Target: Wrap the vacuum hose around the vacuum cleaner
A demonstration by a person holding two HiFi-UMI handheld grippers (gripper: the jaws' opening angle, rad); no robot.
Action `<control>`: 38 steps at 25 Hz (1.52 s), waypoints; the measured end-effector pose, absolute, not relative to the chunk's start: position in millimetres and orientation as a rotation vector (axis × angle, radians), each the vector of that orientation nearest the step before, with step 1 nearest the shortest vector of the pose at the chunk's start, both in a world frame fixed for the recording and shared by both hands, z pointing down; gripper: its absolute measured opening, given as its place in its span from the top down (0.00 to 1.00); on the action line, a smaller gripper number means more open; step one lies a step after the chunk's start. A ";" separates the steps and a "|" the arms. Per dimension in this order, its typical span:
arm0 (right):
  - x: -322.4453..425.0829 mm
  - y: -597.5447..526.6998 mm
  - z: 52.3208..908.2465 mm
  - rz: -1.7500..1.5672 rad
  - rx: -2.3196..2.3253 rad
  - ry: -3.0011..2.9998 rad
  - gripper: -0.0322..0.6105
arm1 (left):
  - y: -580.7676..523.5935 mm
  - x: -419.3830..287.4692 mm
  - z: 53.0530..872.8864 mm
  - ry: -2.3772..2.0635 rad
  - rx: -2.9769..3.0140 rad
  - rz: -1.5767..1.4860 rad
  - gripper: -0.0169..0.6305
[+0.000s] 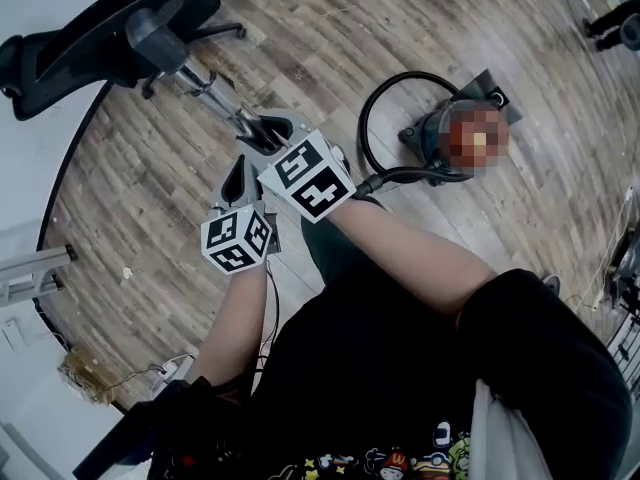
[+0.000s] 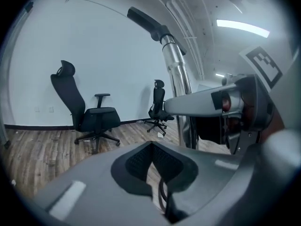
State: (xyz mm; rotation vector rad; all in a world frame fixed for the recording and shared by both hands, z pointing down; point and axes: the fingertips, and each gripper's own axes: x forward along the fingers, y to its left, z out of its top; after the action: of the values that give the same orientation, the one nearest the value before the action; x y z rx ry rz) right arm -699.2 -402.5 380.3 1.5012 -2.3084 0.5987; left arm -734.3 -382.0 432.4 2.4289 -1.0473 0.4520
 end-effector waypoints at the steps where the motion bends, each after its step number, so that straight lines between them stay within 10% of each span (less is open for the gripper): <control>1: -683.7 -422.3 381.1 0.603 1.534 -2.297 0.67 | -399.9 -722.0 434.4 -1.022 2.443 0.462 0.97; 15: -468.5 -645.1 426.6 0.854 1.987 -1.997 0.67 | -673.0 -498.8 444.1 -0.549 2.655 0.595 0.97; 38: -393.2 -723.8 389.7 0.830 2.563 -1.483 0.66 | -763.7 -375.4 413.4 0.205 2.821 0.643 0.97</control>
State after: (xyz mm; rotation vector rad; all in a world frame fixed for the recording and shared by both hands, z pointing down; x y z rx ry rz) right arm -393.2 -723.8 389.7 2.5634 -1.4826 0.8303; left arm -375.4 -763.7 413.4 2.8209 0.2047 0.6429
